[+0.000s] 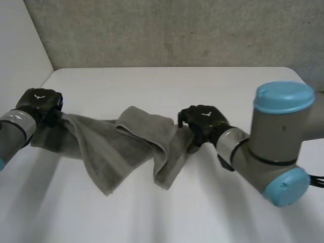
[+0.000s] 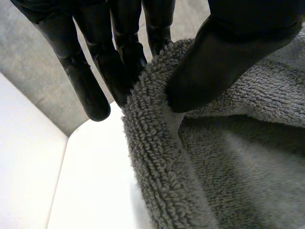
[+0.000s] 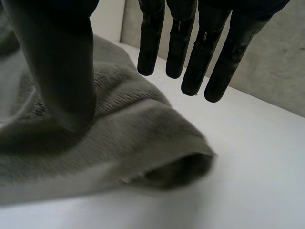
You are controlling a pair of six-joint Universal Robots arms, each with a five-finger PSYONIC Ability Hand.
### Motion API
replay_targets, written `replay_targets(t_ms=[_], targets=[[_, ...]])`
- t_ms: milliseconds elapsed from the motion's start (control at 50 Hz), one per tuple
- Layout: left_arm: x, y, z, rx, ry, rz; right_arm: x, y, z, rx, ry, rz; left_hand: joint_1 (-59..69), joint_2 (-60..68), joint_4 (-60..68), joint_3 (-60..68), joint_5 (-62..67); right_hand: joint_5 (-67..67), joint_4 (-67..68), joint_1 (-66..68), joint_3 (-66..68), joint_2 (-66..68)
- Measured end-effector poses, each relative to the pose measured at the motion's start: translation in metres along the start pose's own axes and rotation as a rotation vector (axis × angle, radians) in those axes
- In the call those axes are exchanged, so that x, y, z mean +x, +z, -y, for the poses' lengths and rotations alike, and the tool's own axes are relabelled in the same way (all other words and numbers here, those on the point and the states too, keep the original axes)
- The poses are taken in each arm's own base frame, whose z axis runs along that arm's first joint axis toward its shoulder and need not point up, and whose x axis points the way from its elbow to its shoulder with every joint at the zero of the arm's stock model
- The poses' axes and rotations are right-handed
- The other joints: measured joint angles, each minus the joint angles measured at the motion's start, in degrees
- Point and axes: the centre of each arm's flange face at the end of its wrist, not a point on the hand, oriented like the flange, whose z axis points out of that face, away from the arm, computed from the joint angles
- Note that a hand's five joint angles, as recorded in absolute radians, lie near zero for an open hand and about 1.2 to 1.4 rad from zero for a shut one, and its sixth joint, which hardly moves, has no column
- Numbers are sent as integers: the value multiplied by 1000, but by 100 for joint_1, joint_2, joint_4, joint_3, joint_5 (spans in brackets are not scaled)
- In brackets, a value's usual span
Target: Fold the towel.
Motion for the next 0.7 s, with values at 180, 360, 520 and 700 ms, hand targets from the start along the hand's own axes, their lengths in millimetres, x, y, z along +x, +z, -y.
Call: replay_targets(t_ms=[180,360,520,700], targets=[[-12,20,-16,-31,-12,21,-22,14,-9,17,23,0,-3824,-3847,-3782,-3718,-3796,0,0,0,0,0],[-4,11,-18,-47,-18,-8,-39,20,-13,31,43,-9,-5843,-5902,-5920,-5915,-6032,-5,0,0,-2,0],[25,-34,-14,-57,-64,-153,-51,21,-14,36,99,10,-5843,-5903,-5921,-5915,-6032,-54,-87,-88,-87,-59],[77,-88,-8,-67,-216,-333,-60,20,-20,25,118,-15,-5843,-5903,-5923,-5915,-6032,-301,-334,-346,-319,-295]])
